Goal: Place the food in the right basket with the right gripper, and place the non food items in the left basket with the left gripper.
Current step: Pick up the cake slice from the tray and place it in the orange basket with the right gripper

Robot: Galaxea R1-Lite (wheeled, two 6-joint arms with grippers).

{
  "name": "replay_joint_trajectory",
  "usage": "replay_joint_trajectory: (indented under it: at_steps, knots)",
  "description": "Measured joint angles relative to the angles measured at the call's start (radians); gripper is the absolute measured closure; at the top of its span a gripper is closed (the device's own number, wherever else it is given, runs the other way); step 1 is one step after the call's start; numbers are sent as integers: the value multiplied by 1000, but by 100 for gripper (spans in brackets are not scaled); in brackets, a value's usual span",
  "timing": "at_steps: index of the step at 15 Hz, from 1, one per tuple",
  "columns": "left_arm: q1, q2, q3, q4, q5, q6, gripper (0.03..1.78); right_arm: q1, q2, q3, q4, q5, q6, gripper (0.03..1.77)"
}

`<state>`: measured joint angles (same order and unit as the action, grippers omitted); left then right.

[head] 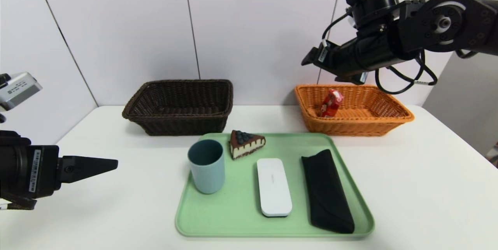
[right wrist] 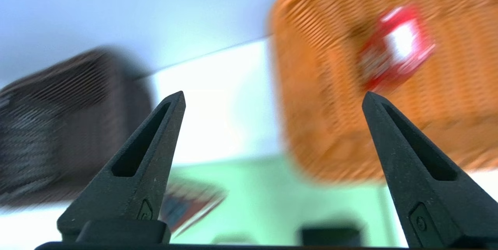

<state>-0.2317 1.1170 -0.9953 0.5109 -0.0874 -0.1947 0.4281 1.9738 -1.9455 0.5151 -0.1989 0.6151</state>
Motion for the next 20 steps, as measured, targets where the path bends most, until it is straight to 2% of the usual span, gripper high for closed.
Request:
replay_joint_trajectory:
  at_steps: [4, 7, 8, 13, 17, 20]
  knots:
    - [0, -15, 18, 0, 1, 0, 12, 126, -41, 0, 63, -31, 235, 17]
    - [0, -21, 26, 0, 2, 1, 12, 152, -27, -1, 122, -4, 427, 14]
    - [-1, -21, 28, 0, 2, 1, 12, 152, -19, -1, 150, 34, 481, 14]
    - [-6, -31, 47, 1, 5, 1, 12, 141, 60, -8, 223, 296, 715, 11]
    - [-6, -41, 66, 1, 5, 1, 12, 125, 129, -14, 201, 399, 827, 11]
    - [-7, -43, 71, 0, 5, 5, 12, 93, 167, -15, 160, 503, 915, 11]
